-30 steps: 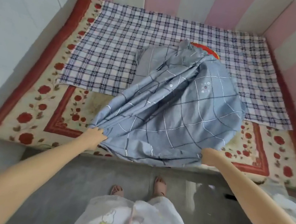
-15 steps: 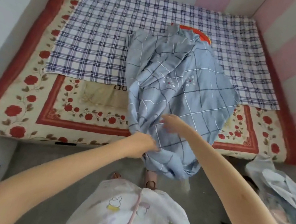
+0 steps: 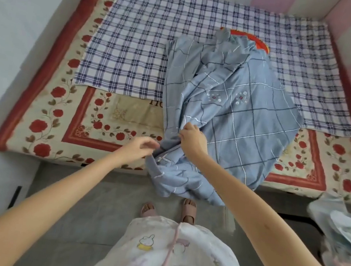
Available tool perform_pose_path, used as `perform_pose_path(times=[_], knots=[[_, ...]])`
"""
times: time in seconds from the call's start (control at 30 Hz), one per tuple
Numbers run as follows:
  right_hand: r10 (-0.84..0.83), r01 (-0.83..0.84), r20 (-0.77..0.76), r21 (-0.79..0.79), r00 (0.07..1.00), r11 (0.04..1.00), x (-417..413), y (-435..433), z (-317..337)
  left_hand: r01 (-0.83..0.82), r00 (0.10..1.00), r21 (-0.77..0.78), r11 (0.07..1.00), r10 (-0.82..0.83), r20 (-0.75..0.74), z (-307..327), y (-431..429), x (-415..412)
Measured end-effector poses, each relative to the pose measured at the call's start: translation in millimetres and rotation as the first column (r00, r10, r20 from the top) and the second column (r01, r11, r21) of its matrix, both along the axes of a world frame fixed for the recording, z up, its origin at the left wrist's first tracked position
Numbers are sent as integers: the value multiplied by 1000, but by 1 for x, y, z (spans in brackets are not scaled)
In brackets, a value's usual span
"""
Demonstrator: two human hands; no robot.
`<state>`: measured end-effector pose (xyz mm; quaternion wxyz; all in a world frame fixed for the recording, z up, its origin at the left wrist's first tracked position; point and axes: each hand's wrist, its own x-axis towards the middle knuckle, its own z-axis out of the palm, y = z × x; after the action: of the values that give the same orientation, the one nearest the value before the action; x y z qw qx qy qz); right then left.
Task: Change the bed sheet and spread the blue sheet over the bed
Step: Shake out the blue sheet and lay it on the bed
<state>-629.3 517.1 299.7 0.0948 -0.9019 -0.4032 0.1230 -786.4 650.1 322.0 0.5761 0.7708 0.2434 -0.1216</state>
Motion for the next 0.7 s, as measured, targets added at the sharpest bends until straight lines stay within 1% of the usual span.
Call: perform_pose_path(times=[0.03, 0.07, 0.1, 0.13, 0.17, 0.2, 0.23, 0.27, 0.3, 0.33, 0.37, 0.43, 0.53, 0.57, 0.6, 0.67, 0.7], knots=[[62, -63, 6, 72, 998, 995, -6, -2, 0, -125, 992, 25, 992, 124, 14, 0, 4, 5], [108, -101, -36, 171, 993, 980, -11, -3, 3, -232, 973, 28, 972, 231, 17, -3, 9, 12], [151, -117, -107, 276, 983, 954, -17, -5, 5, -300, 954, -4, 954, 300, 0, 0, 11, 19], [194, -113, -192, 366, 962, 924, -23, -8, 8, -358, 934, -78, 930, 356, -33, 3, 11, 28], [234, -96, -288, 423, 929, 901, -30, -11, 13, -397, 918, -165, 903, 390, -72, 8, 8, 37], [264, -73, -402, 432, 877, 899, -37, -15, 21, -419, 908, -265, 868, 405, -108, 7, 6, 49], [284, -51, -526, 413, 802, 909, -42, -20, 28, -420, 908, -313, 852, 395, -142, 9, 2, 60], [285, -35, -641, 373, 713, 927, -45, -26, 34, -396, 917, -319, 861, 356, -179, 10, -5, 72], [288, -41, -724, 338, 627, 940, -47, -31, 39, -372, 925, -307, 876, 323, -200, 11, -12, 80], [289, -56, -777, 312, 560, 948, -48, -36, 43, -350, 928, -285, 893, 287, -240, 6, -18, 87], [278, -60, -808, 290, 519, 955, -46, -43, 48, -335, 925, -259, 906, 265, -270, 5, -24, 96], [247, -78, -852, 238, 462, 968, -45, -53, 53, -398, 896, -229, 888, 323, -304, -11, -25, 100], [196, -81, -902, 179, 384, 981, -38, -71, 64, -502, 855, -314, 806, 409, -320, -19, -28, 102], [167, -35, -911, 166, 378, 985, -22, -79, 70, -498, 857, -322, 805, 401, -323, -19, -30, 119], [150, -23, -924, 151, 352, 988, -20, -85, 73, -503, 854, -323, 802, 402, -331, -20, -32, 120], [145, -21, -946, 145, 290, 989, -20, -90, 79, -476, 866, -307, 824, 380, -325, -20, -33, 119], [151, -31, -951, 148, 272, 989, -22, -90, 81, -444, 879, -277, 852, 355, -318, -22, -33, 118]])
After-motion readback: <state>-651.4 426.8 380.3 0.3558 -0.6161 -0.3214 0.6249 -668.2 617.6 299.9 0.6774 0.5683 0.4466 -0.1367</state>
